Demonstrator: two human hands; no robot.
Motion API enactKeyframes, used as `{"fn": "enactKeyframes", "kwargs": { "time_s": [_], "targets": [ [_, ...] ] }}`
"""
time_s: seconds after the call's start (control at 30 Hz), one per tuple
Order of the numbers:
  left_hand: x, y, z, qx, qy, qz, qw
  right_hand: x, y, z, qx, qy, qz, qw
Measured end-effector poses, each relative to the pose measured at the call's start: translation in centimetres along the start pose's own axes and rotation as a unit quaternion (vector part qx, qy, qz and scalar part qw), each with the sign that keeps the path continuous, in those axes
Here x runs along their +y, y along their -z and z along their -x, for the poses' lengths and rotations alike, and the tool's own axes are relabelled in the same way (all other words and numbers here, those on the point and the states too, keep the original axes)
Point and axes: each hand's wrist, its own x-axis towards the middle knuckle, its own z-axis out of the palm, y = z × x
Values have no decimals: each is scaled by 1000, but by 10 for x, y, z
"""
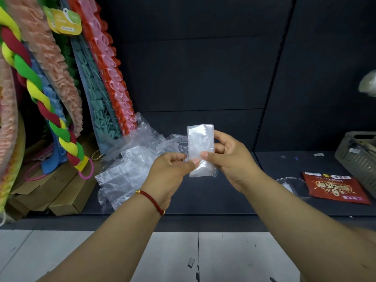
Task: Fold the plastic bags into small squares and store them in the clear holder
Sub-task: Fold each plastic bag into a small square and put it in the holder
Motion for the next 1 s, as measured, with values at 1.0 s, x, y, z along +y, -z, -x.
{"fn": "enactKeyframes", "kwargs": {
  "time_s": [1.0],
  "targets": [
    [14, 9, 7, -22, -187, 31, 982, -8, 1, 2, -12, 29, -46, 998]
  ]
}}
